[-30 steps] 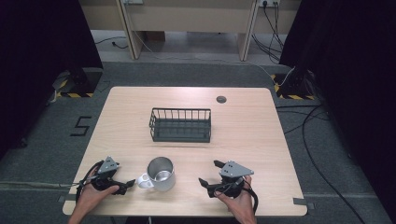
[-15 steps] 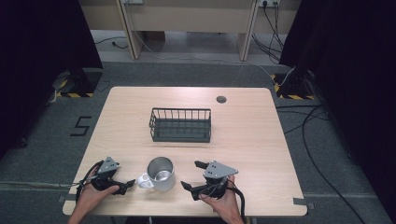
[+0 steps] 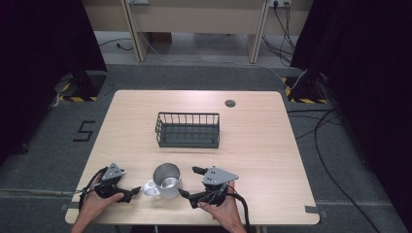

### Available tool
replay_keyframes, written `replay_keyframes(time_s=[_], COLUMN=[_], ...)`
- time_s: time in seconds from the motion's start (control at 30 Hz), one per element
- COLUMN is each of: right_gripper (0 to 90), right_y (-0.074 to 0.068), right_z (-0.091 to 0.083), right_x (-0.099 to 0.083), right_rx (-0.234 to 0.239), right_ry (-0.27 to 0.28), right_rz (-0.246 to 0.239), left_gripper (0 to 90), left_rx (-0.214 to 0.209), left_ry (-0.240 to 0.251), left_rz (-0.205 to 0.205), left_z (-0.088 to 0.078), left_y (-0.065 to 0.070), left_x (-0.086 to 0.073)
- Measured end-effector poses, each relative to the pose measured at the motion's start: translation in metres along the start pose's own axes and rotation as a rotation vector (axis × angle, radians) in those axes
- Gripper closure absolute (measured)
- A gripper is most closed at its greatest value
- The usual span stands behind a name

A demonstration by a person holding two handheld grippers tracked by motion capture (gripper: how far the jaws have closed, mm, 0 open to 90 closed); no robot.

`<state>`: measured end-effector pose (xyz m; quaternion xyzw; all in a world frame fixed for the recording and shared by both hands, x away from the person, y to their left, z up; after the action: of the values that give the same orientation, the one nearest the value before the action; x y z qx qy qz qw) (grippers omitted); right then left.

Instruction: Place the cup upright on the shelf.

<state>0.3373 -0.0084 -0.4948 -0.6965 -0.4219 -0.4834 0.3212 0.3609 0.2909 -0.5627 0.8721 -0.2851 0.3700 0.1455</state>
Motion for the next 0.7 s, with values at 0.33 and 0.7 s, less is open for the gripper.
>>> replay_keyframes(time_s=[0.33, 0.7], right_gripper=[14.9, 14.9], right_y=[-0.005, -0.008], right_z=[0.016, 0.03], right_x=[0.006, 0.008], right_rx=[0.014, 0.019], right_ry=[0.034, 0.042], right_rz=[0.002, -0.011], left_gripper=[0.0, 0.0], left_rx=[-0.001, 0.0], left_ry=[0.0, 0.0], left_rz=[0.001, 0.002], left_z=[0.0, 0.0], left_y=[0.0, 0.0], left_x=[0.0, 0.0])
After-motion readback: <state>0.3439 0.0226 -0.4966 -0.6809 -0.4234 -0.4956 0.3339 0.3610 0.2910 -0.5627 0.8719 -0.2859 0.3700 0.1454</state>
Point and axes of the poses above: each handheld gripper's, and its own axes: z roughly forward along the jaws, x roughly out of its top, y roughly to its right, the point moved 5 cm from there along z, roughly forward along the jaws, and after that the axes turned 2 degrees about -z, right-handed, at the moved point
